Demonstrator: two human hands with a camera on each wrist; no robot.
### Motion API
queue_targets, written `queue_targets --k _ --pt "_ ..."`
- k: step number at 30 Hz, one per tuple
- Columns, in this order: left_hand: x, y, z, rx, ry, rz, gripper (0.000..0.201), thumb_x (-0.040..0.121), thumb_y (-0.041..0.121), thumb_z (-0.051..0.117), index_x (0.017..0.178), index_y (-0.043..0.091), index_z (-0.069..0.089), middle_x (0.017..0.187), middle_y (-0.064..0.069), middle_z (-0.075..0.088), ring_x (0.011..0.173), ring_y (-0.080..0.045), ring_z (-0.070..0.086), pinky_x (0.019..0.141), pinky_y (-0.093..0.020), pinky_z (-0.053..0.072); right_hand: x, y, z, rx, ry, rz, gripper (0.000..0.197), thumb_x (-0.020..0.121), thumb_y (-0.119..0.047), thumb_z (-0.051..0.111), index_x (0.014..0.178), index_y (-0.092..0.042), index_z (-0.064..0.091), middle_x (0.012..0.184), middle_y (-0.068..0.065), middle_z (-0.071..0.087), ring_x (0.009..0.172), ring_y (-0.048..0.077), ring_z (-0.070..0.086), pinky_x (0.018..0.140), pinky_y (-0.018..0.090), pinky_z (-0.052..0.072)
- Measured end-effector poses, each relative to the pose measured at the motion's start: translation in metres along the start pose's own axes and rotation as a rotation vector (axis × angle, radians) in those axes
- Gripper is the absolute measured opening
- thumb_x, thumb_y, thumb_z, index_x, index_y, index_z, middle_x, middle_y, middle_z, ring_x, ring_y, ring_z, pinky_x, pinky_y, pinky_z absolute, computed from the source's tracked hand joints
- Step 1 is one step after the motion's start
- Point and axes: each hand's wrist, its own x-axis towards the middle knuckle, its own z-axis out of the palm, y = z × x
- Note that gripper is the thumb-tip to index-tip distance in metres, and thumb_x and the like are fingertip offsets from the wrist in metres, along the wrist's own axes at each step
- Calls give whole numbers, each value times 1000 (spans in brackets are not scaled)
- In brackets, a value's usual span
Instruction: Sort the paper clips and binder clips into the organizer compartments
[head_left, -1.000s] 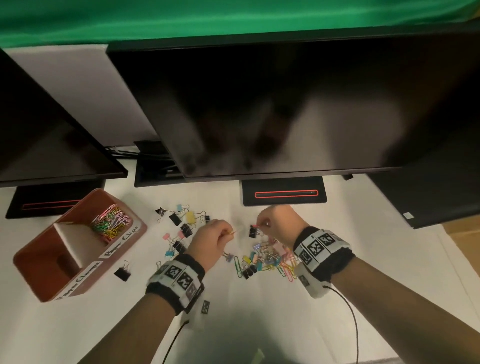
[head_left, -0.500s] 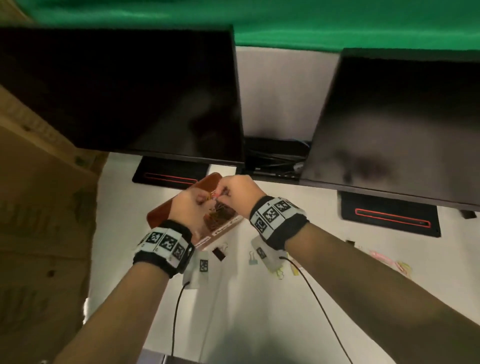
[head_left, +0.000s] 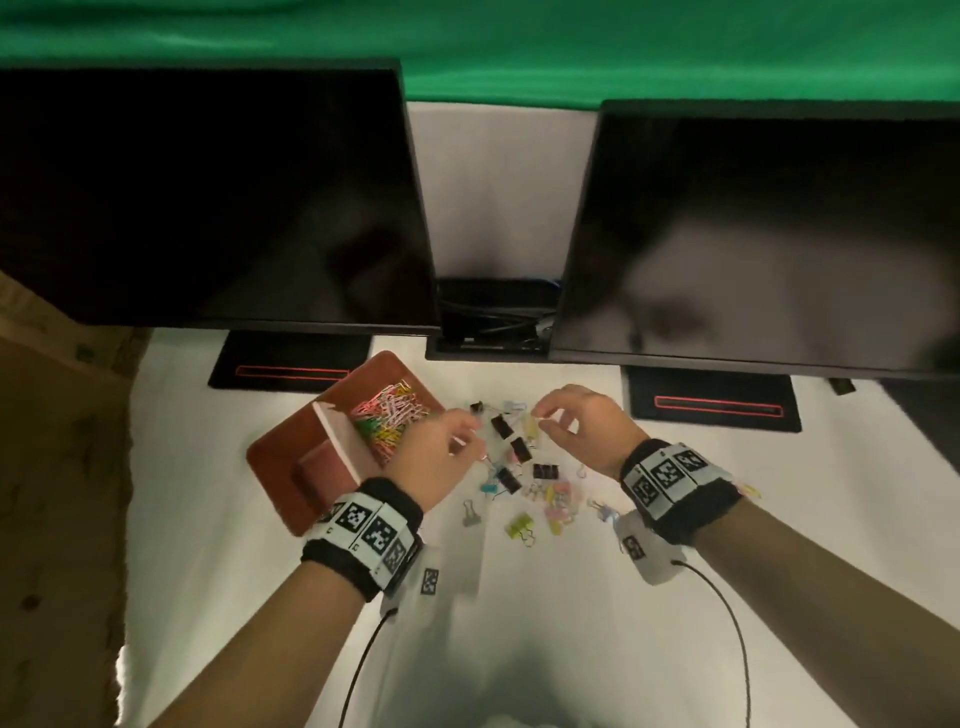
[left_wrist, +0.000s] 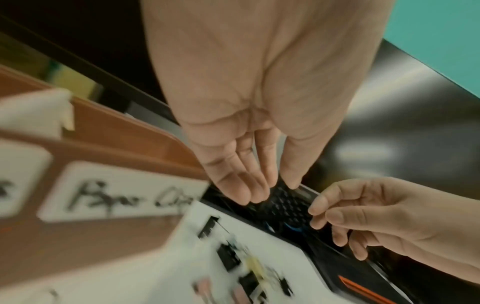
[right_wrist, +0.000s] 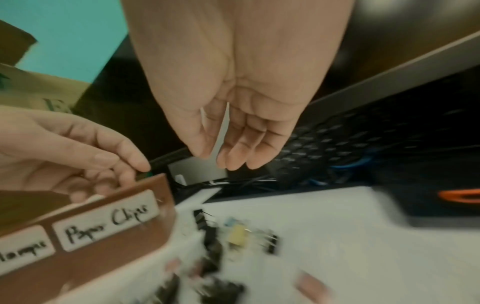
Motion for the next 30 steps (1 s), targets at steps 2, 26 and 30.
queue_targets --k 2,26,30 --pt "4 18 30 -6 -74 40 24 88 18 58 112 19 59 94 7 63 77 -4 58 64 -13 43 -26 36 -13 -48 -11 97 16 88 -21 59 103 -22 65 98 -4 59 73 13 57 76 27 50" --pt "13 70 205 172 -314 60 19 74 12 73 70 21 56 92 2 51 80 -15 57 75 -15 46 -114 172 -26 13 -216 84 10 77 -22 73 86 -18 70 100 -3 46 90 8 44 87 22 41" --pt "17 70 193 68 -229 55 20 73 13 75 70 23 58 91 0 58 72 -9 59 74 -21 52 -111 177 -30 39 -199 94 12 75 -20 74 87 -21 70 99 -5 50 90 6 46 90 21 43"
